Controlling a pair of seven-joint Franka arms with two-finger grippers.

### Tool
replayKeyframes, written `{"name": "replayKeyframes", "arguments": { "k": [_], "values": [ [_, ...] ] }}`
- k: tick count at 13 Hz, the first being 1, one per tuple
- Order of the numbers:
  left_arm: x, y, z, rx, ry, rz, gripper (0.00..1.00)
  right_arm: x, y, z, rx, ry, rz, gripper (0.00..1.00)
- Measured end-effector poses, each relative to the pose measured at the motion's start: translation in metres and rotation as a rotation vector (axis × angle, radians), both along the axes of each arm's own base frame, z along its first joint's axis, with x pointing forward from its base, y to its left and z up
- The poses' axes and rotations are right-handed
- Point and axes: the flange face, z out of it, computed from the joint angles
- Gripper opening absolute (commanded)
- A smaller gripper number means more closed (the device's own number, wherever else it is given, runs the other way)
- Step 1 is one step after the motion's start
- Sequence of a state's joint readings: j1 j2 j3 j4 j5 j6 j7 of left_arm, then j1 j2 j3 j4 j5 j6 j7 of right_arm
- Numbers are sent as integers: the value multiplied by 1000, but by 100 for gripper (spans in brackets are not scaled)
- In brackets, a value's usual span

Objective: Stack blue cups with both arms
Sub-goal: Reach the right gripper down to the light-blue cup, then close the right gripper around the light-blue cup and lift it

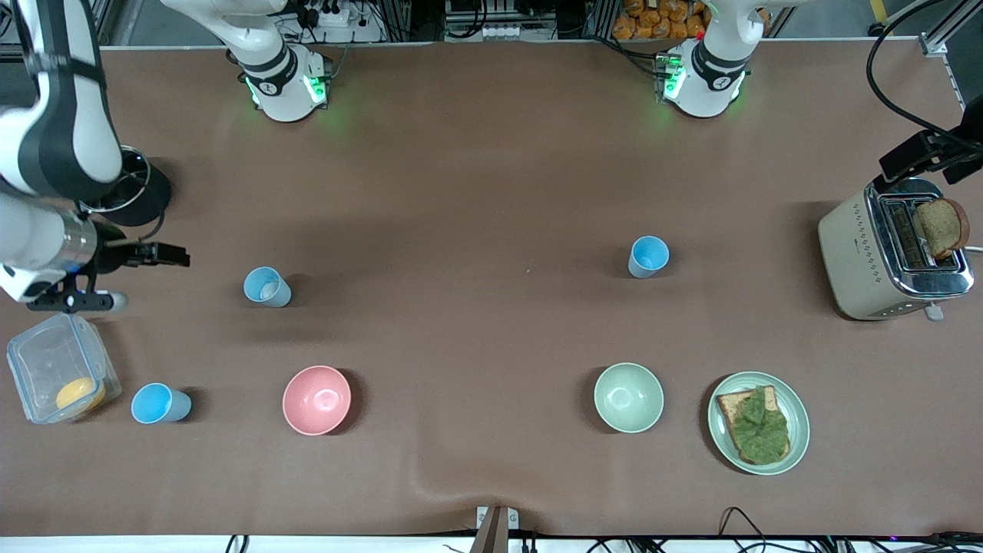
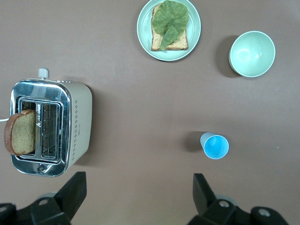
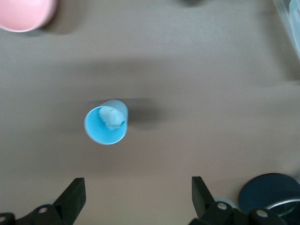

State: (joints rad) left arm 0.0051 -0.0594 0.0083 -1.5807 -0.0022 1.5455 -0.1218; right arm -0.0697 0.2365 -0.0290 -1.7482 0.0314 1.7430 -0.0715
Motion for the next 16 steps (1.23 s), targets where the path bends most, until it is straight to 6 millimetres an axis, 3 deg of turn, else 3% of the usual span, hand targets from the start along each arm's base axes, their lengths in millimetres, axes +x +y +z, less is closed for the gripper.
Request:
{"name": "replayKeyframes", "arguments": {
  "k": [2, 5, 9, 13, 15, 16],
  "values": [
    [0, 0, 0, 0, 0, 0, 100, 1, -8, -31, 4, 42, -9, 100],
    [0, 0, 0, 0, 0, 0, 100, -8, 1, -81, 9, 36, 7, 100],
    [0, 0, 0, 0, 0, 0, 100, -23, 33, -136, 2, -65, 74, 100],
    [0, 0, 0, 0, 0, 0, 100, -25, 44, -175, -2, -94, 92, 40],
    [0, 0, 0, 0, 0, -1, 100, -26, 46, -198, -2, -79, 99, 5],
    [0, -1, 0, 0, 1, -2, 100, -26, 48, -205, -1, -73, 102, 0]
  ]
}}
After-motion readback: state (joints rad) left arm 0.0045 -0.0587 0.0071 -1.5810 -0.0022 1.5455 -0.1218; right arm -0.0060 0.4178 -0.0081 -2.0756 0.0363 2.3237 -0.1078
